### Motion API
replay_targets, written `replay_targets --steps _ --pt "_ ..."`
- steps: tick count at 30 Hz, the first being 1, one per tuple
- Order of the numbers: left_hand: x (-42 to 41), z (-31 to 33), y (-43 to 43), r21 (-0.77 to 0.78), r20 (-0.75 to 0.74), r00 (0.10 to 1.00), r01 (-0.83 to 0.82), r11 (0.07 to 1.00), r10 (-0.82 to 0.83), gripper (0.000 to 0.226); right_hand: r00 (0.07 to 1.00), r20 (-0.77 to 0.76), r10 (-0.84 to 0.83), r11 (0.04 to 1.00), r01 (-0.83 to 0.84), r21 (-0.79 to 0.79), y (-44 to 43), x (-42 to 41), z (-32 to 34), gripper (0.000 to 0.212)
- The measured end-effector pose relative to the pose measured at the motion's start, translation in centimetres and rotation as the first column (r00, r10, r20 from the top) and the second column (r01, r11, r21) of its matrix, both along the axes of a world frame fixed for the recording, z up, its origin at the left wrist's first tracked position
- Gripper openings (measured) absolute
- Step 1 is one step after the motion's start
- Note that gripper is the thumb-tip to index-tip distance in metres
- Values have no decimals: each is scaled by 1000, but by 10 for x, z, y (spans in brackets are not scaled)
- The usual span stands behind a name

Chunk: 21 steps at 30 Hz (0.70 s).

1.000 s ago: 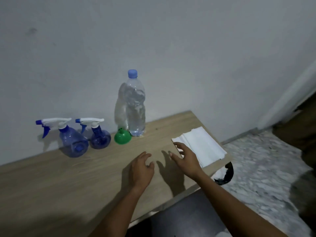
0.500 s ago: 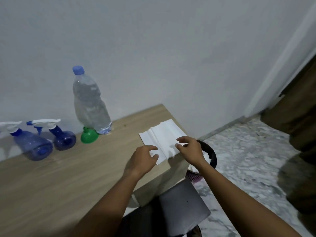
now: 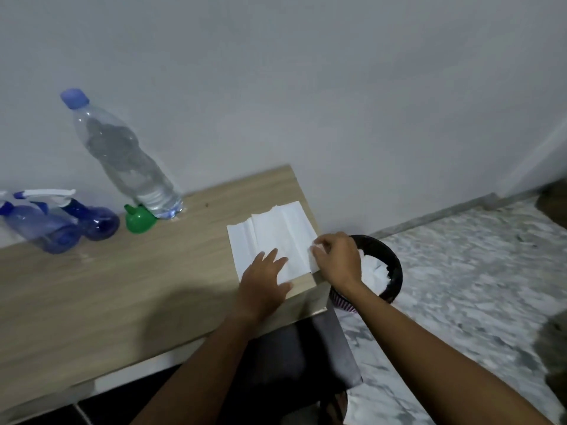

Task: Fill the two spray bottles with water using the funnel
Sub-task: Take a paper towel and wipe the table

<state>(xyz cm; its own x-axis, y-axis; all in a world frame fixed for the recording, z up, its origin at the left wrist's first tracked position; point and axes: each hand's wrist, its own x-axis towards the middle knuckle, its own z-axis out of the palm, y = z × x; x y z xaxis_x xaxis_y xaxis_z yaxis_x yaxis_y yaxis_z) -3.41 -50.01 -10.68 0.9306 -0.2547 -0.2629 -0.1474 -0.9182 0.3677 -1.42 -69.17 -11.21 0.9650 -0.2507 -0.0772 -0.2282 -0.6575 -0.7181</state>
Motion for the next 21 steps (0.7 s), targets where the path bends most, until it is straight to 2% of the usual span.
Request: replay_targets --steps 3,6,11,15,21 --pt "2 -3 0 -34 9 1000 -29 999 29 66 993 -54 101 995 -102 -22 15 10 -5 28" --pt "3 -2 1 -66 -18 999 -48 997 47 64 990 -61 128 989 -132 -68 25 11 -7 35" --pt "-2 -4 3 -167 -4 994 -106 980 107 69 991 -61 123 990 -127 -60 28 17 -4 11" --pt "-6 -4 4 -238 28 983 -168 957 180 85 991 -29 129 992 -129 7 31 17 -1 7" --pt "-2 -4 3 -248 10 965 -251 936 261 101 988 -4 153 982 -152 108 33 14 2 3"
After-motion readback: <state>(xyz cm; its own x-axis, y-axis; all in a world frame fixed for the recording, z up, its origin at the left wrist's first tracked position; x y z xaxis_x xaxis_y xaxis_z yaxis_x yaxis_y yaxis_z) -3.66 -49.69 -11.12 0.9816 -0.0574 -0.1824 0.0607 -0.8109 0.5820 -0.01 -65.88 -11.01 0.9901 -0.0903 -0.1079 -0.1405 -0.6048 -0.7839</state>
